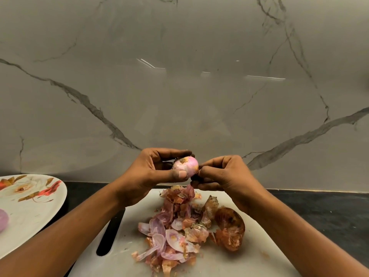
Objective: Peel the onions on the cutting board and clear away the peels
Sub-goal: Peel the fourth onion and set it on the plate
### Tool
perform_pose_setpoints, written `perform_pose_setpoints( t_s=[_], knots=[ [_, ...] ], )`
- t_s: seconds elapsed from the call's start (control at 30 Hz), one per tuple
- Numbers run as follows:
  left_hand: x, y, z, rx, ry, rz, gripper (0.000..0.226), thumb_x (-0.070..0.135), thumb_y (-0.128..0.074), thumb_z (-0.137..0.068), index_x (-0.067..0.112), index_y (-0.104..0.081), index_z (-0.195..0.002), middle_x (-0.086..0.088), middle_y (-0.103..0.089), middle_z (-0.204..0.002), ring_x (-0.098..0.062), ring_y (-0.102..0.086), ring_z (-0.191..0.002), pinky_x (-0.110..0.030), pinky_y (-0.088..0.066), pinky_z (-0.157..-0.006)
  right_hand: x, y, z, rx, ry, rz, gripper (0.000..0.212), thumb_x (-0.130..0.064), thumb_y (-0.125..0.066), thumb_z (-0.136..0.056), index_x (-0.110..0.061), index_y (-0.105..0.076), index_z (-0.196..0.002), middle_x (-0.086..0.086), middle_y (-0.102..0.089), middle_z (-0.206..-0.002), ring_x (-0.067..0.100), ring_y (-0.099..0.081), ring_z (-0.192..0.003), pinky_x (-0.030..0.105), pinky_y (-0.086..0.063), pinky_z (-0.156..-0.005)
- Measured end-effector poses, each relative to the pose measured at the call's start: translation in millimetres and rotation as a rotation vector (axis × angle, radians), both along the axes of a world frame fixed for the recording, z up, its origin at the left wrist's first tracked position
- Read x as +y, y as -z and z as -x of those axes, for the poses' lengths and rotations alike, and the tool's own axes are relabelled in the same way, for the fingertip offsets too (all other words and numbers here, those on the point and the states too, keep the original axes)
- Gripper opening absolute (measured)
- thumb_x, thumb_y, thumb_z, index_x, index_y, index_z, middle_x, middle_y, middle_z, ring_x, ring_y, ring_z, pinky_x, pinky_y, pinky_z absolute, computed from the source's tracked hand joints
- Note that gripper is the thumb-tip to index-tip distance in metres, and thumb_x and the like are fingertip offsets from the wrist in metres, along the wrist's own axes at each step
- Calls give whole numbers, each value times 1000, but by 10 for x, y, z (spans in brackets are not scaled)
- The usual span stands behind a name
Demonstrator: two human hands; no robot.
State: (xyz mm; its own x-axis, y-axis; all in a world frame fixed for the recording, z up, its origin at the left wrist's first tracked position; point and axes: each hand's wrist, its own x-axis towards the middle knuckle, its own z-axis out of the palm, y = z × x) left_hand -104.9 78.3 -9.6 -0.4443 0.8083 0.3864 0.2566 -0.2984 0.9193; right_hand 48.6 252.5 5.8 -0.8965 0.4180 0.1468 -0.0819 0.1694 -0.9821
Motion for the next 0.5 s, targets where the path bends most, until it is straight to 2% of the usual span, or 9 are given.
perform_pose_setpoints(
  t_s=[0.13,0.3,0.4,0.5],
  knots=[
    [-13,-1,4,4,-9,-1,58,2,-81,-75,8,-70,-131,-10,-75,-127,-33,-73,-116,-39,-62,-94,-4,-35,-12,-6,-31,70,11,2,-67,-96,8,-76,-99,25,-79,-94,36,-81,-87,35,-67,-78],
    [-4,6,14,44,-23,19,58,0,-84,-75,9,-71,-131,-11,-76,-126,-33,-74,-114,-43,-63,-94,-11,-36,-23,-41,-83,81,21,-10,-78,-91,6,-79,-104,24,-80,-99,38,-79,-96,39,-65,-88],
    [7,10,9,81,-41,29,58,3,-85,-74,11,-72,-130,-9,-76,-125,-32,-73,-115,-47,-63,-93,-7,-7,-10,-44,-49,42,18,-7,-79,-89,5,-79,-102,23,-80,-96,37,-80,-94,38,-66,-86],
    [5,6,6,58,-27,-3,57,3,-84,-75,10,-72,-130,-10,-75,-127,-33,-73,-116,-45,-62,-94,-15,3,18,3,0,12,10,-2,-76,-90,3,-79,-98,22,-80,-92,36,-81,-90,43,-66,-87]
  ],
)
